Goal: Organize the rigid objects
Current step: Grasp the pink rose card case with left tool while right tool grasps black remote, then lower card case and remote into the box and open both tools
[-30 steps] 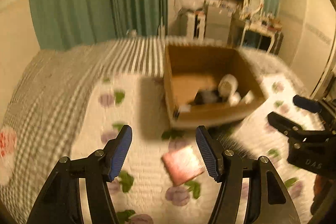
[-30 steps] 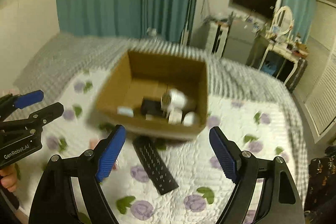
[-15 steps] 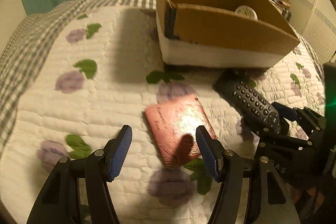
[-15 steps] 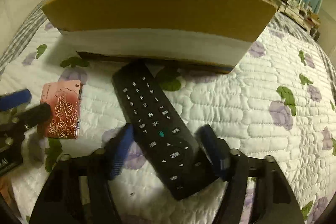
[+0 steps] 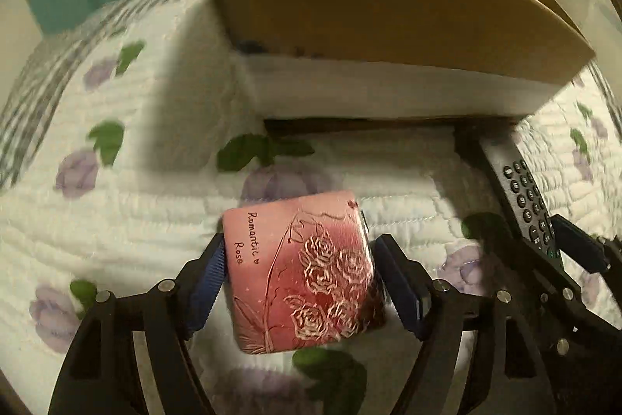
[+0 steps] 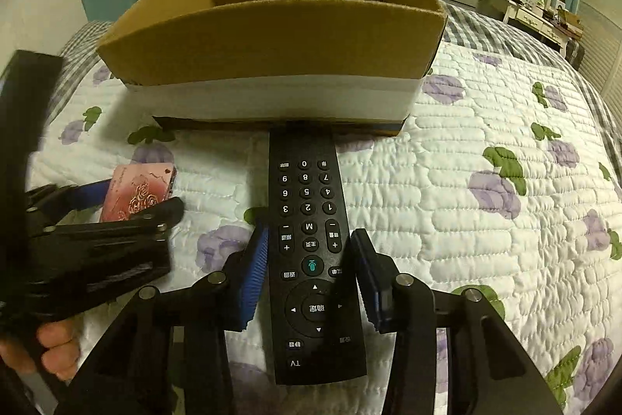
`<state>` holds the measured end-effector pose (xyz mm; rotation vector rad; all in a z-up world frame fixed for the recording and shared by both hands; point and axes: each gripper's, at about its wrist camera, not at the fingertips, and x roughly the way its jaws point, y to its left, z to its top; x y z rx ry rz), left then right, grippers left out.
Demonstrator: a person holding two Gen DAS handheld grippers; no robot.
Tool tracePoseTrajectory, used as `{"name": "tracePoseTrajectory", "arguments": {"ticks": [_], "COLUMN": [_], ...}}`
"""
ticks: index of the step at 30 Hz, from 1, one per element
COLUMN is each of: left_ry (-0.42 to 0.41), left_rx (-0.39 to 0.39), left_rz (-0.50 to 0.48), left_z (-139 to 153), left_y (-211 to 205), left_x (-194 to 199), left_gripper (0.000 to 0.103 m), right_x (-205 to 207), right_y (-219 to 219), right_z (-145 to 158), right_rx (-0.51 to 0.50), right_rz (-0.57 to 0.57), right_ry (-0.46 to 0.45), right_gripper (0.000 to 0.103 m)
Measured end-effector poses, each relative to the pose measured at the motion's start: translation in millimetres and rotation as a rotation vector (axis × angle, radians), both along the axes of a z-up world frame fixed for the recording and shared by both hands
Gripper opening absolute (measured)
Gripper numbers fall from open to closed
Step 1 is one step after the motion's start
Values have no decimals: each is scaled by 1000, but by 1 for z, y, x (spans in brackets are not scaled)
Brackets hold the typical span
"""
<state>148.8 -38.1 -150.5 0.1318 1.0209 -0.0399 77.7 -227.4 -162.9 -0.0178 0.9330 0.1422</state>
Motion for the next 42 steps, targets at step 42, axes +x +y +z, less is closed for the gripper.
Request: {"name": "tracePoseTrajectory", "arguments": {"ticks": [42], "left_ry": [-180], "left_rx": [-197], "left_rz": [-137], "left_z": [154], "left_y": [33], "left_x": [-60], "left_gripper": [70], "right_x": [-44], "right_y": [7], "right_z": [107], "right_rx": [19], "right_rz": [-56], "right_ry": [-112], "right_gripper": [14]}}
